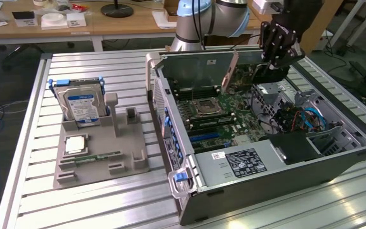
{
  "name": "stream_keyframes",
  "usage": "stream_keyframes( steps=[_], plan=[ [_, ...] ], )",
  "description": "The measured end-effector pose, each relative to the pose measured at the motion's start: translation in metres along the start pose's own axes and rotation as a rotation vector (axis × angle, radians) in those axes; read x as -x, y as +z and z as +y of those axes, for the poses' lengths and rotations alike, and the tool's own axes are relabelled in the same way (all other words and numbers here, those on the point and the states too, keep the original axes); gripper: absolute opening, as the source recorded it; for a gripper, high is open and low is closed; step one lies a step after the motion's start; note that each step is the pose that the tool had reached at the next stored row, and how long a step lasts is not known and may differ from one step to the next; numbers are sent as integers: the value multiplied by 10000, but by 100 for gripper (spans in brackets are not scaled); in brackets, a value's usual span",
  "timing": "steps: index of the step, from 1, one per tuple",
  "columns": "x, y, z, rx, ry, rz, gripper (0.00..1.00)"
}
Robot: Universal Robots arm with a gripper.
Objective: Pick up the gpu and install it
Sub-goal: 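Insert the gpu into the slot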
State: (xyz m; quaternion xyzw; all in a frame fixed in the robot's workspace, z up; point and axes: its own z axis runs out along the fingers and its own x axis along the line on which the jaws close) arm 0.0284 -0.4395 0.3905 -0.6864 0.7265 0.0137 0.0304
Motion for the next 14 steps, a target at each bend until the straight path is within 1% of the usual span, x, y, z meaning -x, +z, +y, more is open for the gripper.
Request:
stream_keyframes(
  steps=[5, 10, 12, 14],
  plan=[
    [-33, 3, 6, -1, 2, 1, 27],
    [-40, 26, 87, -27, 16, 1, 27],
    [-46, 33, 107, -32, 18, 0, 27],
    [-66, 33, 106, -32, 16, 1, 27]
  ],
)
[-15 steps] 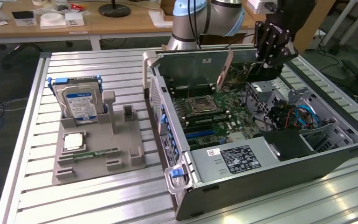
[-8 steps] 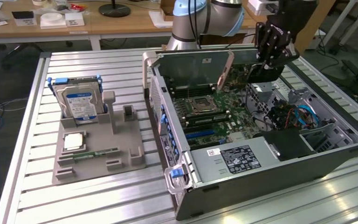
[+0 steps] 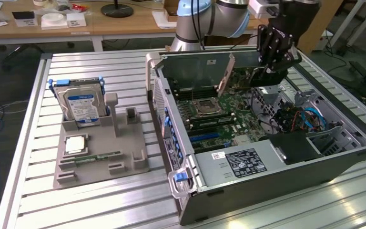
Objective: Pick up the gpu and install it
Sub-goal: 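Insert the gpu into the slot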
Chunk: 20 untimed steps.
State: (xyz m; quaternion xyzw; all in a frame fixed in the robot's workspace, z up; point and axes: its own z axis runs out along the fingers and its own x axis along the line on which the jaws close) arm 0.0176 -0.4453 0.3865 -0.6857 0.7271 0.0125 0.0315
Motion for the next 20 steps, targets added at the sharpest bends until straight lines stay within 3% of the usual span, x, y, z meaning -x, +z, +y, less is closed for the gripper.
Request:
stream_keyframes(
  steps=[3, 13, 20],
  plan=[
    [-22, 10, 9, -5, 4, -2, 27],
    [-42, 143, 198, -47, 20, -1, 27],
    [-45, 193, 210, -45, 20, -2, 27]
  ],
)
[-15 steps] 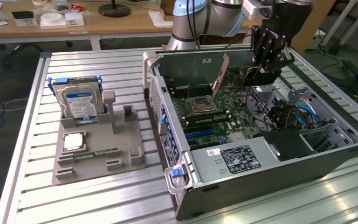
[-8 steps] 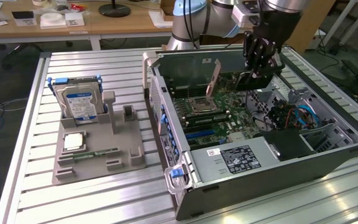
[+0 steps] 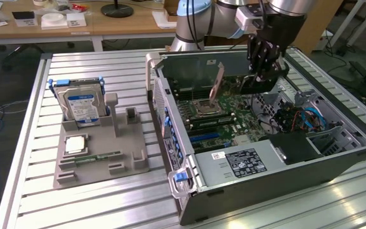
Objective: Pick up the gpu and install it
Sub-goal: 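Insert the gpu into the slot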
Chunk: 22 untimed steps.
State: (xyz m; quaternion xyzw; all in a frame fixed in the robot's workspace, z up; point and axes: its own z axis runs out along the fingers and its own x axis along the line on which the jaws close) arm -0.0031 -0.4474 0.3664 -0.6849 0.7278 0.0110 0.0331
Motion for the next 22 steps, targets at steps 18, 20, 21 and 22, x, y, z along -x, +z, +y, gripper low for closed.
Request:
stream_keyframes(
  steps=[18, 20, 21, 22],
  plan=[
    [-90, 95, 83, -6, 0, -1, 27],
    [-90, 98, 91, -5, 0, 2, 27],
    [-90, 98, 91, -4, -1, 2, 27],
    [-90, 98, 91, -4, -1, 2, 27]
  ],
)
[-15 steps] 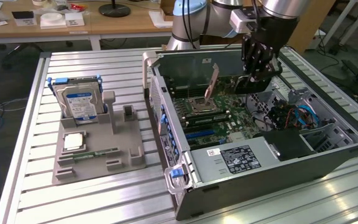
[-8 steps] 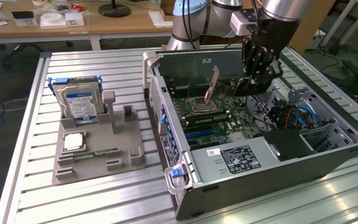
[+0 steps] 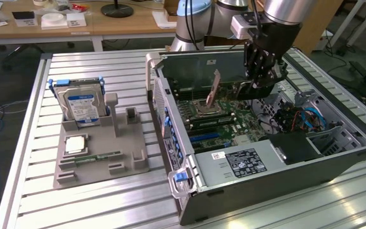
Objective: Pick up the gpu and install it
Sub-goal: 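Insert the gpu into the slot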
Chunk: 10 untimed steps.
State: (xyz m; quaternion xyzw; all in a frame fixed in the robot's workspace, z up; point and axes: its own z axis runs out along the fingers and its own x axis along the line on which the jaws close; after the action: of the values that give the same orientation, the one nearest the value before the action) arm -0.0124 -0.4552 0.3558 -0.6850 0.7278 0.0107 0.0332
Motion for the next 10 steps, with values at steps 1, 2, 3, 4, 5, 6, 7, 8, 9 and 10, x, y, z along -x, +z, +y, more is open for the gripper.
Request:
stream_keyframes(
  steps=[1, 2, 3, 4, 5, 6, 7, 8, 9, 10],
  plan=[
    [0, 1, 0, 0, 0, -1, 27],
    [0, 1, 0, -1, 1, -1, 27],
    [0, 1, 0, -1, 1, -2, 27],
    [0, 4, 1, -1, 1, -3, 27],
    [-1, 13, 3, -3, 2, -7, 27],
    [-2, 24, 8, -2, 4, -5, 27],
    [-3, 36, 12, -1, 3, -2, 27],
    [-4, 51, 17, -1, 1, -4, 27],
    [-5, 64, 22, -2, 1, -3, 27],
    [-6, 78, 27, -2, 1, -2, 27]
  ],
)
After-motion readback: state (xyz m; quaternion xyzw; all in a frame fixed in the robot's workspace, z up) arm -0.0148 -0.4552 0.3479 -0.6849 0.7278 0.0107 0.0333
